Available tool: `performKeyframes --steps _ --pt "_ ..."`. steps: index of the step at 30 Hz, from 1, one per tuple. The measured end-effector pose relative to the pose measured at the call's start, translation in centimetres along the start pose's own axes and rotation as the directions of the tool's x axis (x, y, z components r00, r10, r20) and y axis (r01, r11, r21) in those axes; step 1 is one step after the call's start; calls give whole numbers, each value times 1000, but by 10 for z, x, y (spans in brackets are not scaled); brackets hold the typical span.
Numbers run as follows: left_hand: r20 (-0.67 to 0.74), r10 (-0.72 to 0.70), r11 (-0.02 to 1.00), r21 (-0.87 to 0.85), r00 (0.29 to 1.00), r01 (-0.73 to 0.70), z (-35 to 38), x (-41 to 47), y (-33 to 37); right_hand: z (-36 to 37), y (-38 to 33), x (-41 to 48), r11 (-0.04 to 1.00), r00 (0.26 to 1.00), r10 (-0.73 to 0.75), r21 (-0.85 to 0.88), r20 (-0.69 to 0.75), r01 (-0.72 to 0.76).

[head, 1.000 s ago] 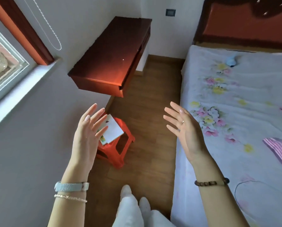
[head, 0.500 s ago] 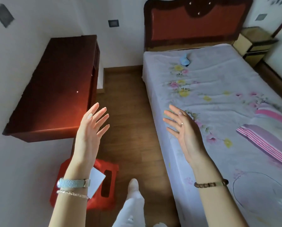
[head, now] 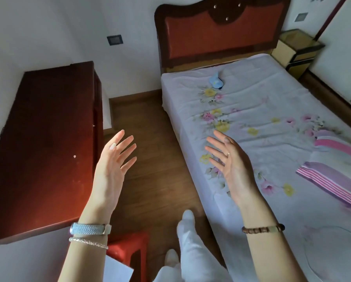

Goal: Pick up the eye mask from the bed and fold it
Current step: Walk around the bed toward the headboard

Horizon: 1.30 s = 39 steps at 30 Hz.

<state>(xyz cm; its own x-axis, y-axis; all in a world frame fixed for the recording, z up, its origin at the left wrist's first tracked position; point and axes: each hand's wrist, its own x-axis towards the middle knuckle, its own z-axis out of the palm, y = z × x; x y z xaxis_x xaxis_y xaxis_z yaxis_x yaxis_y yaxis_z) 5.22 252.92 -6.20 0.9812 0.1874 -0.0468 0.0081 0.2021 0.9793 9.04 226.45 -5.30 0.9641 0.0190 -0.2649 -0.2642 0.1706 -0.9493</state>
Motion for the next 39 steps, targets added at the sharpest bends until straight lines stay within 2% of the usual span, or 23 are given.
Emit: performKeyframes --steps 14,24,32,39 --pt "-79 -14 1000 24 997 16 36 220 -6 15 -46 232 999 999 31 18 45 -31" --pt "-68 9 999 46 998 -6 33 339 7 39 -72 360 999 996 39 17 80 -40" --pt "-31 -12 1000 21 999 13 1 477 2 88 -79 478 996 996 87 22 24 -88" --pt "22 -66 997 28 998 66 -24 615 24 141 -99 583 999 998 17 -34 -60 -19"
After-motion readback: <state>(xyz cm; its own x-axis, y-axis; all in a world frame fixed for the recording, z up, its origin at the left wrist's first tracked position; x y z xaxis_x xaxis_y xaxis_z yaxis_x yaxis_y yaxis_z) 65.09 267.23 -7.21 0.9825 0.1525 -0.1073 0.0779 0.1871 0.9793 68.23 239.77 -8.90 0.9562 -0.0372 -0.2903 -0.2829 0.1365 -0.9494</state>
